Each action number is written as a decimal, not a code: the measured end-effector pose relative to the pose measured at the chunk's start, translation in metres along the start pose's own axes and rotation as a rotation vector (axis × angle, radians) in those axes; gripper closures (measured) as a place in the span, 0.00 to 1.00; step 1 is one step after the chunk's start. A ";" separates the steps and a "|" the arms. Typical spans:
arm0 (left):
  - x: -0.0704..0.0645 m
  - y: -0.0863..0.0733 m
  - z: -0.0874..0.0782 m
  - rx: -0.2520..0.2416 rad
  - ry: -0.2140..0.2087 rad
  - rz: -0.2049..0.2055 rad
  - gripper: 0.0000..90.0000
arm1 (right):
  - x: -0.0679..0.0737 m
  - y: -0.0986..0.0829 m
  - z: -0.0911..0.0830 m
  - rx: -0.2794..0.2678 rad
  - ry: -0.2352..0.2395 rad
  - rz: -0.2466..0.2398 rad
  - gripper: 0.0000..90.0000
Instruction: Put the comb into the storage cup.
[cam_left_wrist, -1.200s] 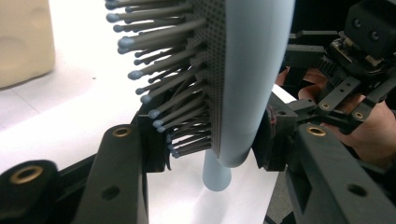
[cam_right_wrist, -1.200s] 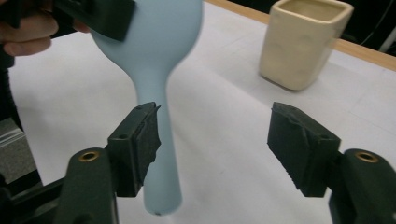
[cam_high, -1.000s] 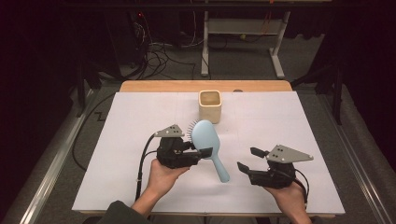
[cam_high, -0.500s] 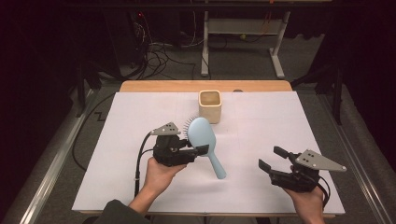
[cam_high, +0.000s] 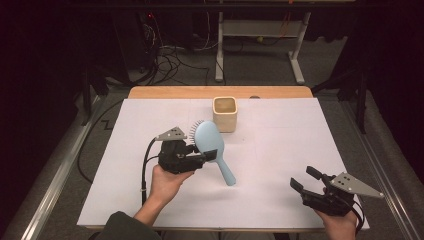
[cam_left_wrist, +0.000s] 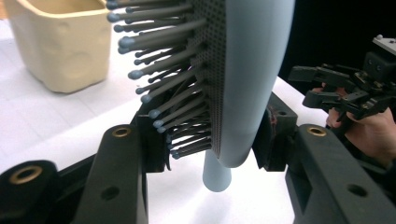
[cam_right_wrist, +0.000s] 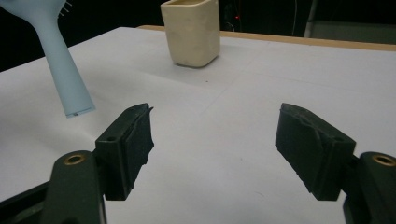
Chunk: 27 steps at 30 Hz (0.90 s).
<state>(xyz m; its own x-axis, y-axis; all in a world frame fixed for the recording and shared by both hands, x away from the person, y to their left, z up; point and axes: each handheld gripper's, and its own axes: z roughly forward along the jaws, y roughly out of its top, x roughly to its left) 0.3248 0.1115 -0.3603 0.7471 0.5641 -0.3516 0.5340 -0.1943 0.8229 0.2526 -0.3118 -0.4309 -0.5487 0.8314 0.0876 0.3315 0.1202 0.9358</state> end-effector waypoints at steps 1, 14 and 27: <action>0.001 0.001 0.000 0.003 0.009 0.004 0.61 | -0.001 -0.001 0.000 -0.005 -0.002 0.001 0.32; 0.012 0.011 -0.019 -0.014 0.097 0.017 0.61 | -0.016 -0.022 -0.009 -0.015 -0.053 0.048 0.30; 0.021 0.031 -0.032 -0.040 0.181 0.039 0.60 | -0.018 -0.027 -0.005 0.008 -0.066 0.042 0.30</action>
<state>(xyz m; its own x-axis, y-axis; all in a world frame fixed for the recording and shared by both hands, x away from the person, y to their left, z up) 0.3440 0.1434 -0.3279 0.6817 0.6926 -0.2359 0.4873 -0.1892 0.8525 0.2494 -0.3332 -0.4563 -0.4826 0.8697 0.1039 0.3593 0.0884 0.9290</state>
